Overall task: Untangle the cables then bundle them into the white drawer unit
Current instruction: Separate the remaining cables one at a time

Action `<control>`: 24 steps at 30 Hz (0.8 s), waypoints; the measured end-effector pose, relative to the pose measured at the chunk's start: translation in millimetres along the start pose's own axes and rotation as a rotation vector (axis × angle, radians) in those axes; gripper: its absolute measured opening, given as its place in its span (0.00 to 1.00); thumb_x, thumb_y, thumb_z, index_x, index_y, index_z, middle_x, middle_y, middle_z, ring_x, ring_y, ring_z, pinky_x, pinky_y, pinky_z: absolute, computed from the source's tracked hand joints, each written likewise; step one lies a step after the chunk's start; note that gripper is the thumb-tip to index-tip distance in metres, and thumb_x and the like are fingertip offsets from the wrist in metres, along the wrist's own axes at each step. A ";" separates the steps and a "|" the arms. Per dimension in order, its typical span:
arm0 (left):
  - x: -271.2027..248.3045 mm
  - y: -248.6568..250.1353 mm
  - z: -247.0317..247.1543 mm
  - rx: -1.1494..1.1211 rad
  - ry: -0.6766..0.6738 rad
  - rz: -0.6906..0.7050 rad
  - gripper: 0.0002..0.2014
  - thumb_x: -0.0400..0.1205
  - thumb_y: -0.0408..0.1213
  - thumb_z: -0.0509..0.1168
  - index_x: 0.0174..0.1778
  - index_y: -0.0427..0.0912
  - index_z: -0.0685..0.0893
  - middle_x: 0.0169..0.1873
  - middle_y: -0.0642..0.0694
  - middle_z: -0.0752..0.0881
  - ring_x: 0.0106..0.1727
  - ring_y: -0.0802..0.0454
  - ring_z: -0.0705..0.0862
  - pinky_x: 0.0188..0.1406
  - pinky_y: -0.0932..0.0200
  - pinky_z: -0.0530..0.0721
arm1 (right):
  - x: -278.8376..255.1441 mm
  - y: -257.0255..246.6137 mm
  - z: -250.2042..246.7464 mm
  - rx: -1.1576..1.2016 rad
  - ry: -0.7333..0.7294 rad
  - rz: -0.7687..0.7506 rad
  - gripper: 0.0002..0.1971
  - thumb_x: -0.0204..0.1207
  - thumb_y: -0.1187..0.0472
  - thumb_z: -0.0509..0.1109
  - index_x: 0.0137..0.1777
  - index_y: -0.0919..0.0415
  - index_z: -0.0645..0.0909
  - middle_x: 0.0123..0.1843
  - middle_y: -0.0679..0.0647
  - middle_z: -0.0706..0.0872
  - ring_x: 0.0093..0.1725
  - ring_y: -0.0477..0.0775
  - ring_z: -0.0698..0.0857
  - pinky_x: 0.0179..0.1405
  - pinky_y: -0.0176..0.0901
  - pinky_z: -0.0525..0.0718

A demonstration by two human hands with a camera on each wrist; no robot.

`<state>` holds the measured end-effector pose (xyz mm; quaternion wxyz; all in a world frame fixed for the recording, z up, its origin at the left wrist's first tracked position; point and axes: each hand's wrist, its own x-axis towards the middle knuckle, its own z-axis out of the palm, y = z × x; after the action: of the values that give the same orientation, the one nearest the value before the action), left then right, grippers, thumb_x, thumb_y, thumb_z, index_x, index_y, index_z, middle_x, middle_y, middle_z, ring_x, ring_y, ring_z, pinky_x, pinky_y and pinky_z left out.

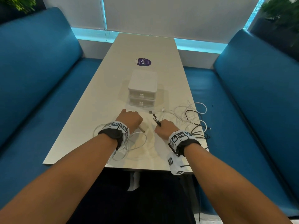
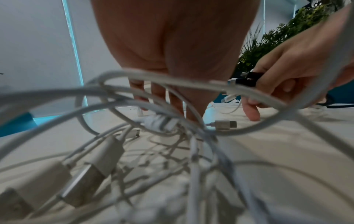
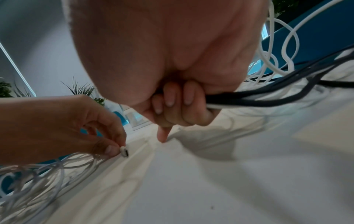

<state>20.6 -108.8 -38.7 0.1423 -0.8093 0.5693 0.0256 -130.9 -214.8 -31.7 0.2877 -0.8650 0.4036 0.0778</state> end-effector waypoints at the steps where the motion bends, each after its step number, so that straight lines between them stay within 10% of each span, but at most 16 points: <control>1: -0.1 0.6 -0.7 0.029 0.022 0.013 0.06 0.81 0.35 0.68 0.51 0.50 0.83 0.50 0.49 0.80 0.54 0.46 0.81 0.59 0.47 0.70 | 0.0 0.1 1.1 0.008 -0.011 -0.017 0.10 0.83 0.59 0.58 0.49 0.64 0.77 0.44 0.58 0.82 0.40 0.59 0.82 0.29 0.43 0.73; 9: 0.4 3.4 -12.7 -0.181 0.264 0.016 0.06 0.92 0.42 0.53 0.50 0.47 0.67 0.37 0.48 0.87 0.33 0.42 0.79 0.57 0.46 0.72 | 1.2 3.2 4.3 0.202 0.101 -0.097 0.12 0.86 0.59 0.54 0.54 0.58 0.80 0.50 0.59 0.87 0.42 0.60 0.87 0.42 0.49 0.85; 20: -3.9 33.1 -24.5 -0.321 0.309 -0.051 0.08 0.90 0.39 0.53 0.59 0.42 0.75 0.47 0.47 0.89 0.47 0.38 0.83 0.43 0.51 0.68 | -0.2 2.0 -4.5 0.446 0.252 -0.165 0.19 0.85 0.44 0.60 0.50 0.58 0.83 0.46 0.51 0.86 0.46 0.52 0.83 0.42 0.45 0.73; 24: -0.4 37.7 -15.0 -0.438 0.314 -0.050 0.04 0.88 0.39 0.58 0.55 0.45 0.75 0.46 0.47 0.90 0.44 0.40 0.85 0.41 0.47 0.81 | 2.6 4.0 -1.8 0.488 0.264 -0.209 0.14 0.85 0.48 0.63 0.41 0.55 0.81 0.38 0.50 0.84 0.39 0.52 0.82 0.40 0.46 0.74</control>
<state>-16.3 -124.0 -31.9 -0.1256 -0.8287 0.5450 0.0188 -132.3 -219.6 -32.9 0.4388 -0.8096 0.3533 -0.1650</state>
